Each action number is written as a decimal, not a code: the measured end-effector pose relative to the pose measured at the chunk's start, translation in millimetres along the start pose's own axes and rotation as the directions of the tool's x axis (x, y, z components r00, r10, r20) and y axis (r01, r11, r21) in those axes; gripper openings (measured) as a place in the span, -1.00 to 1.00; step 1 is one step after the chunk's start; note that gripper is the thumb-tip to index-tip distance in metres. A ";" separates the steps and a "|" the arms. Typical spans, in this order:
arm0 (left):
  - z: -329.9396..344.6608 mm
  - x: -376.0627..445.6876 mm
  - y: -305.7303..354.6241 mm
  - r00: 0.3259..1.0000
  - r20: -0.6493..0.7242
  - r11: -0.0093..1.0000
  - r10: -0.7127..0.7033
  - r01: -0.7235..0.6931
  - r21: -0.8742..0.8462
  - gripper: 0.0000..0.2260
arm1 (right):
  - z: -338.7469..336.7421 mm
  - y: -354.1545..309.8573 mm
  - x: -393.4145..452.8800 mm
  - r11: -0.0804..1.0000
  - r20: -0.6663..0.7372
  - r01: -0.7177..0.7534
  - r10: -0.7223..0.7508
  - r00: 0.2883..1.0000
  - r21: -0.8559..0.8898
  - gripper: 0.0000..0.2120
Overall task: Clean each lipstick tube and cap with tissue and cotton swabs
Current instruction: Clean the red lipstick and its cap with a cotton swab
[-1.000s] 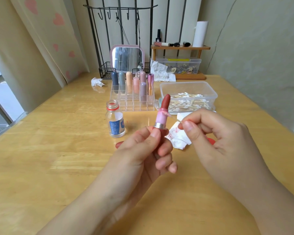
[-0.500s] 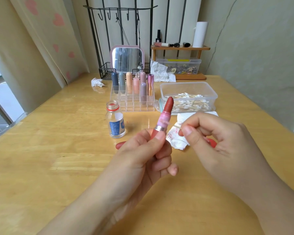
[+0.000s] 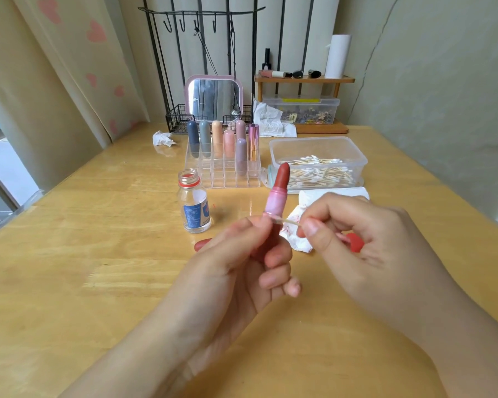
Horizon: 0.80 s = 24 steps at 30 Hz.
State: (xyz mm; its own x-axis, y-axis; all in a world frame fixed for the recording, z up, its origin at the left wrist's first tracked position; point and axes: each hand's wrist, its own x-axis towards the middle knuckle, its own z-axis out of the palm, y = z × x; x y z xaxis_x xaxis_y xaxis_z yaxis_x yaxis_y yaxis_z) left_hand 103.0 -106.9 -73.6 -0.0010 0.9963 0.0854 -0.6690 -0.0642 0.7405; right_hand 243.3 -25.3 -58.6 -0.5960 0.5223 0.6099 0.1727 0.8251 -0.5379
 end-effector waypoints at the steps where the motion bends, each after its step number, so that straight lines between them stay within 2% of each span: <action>1: 0.7 -0.9 0.2 1.000 0.012 1.000 0.007 -0.007 0.004 -0.83 | -0.3 0.0 0.7 1.000 -0.023 -0.014 0.014 1.000 0.010 -0.81; 4: 1.3 -1.5 0.1 0.999 0.028 1.000 0.027 -0.027 0.006 -0.89 | -2.6 0.2 2.0 0.999 -0.057 -0.027 0.029 0.998 0.042 -0.82; 7: 0.9 -1.4 -0.9 0.998 0.052 0.999 0.036 -0.036 0.002 -0.78 | -1.6 -1.7 0.3 0.998 0.009 -0.006 0.006 1.000 0.056 -0.81; 12: -0.1 -1.9 -1.5 0.998 0.052 1.000 0.019 -0.018 -0.025 -0.75 | -3.8 -1.9 1.4 0.998 -0.038 -0.015 0.018 0.999 0.063 -0.82; 15: 0.0 -2.1 -0.9 0.998 0.055 0.999 0.016 -0.014 -0.032 -0.78 | -1.9 -2.8 0.3 0.999 0.019 0.020 -0.021 1.000 0.046 -0.81; 19: -1.9 -1.6 0.4 0.994 0.110 0.997 0.011 -0.003 -0.072 -0.85 | -3.7 -2.3 1.9 0.998 -0.068 -0.018 0.021 0.997 0.053 -0.82; 22: -3.8 -1.9 -0.5 0.987 0.158 0.998 0.015 -0.005 -0.063 -0.91 | -4.1 -2.8 0.8 0.997 -0.003 0.007 -0.007 1.000 0.074 -0.81; 24: -3.1 -1.7 -1.6 0.989 0.146 0.999 0.014 -0.008 -0.043 -0.88 | -2.5 -3.8 1.0 0.997 0.004 0.013 -0.014 1.000 0.074 -0.80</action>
State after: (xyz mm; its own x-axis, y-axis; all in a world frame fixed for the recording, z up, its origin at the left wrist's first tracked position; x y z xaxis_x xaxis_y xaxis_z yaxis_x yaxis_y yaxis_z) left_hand 101.7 -108.3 -76.9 0.0976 0.9765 0.1922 -0.7003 -0.0699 0.7104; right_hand 244.0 -27.4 -54.5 -0.6015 0.5101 0.6147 0.1066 0.8139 -0.5711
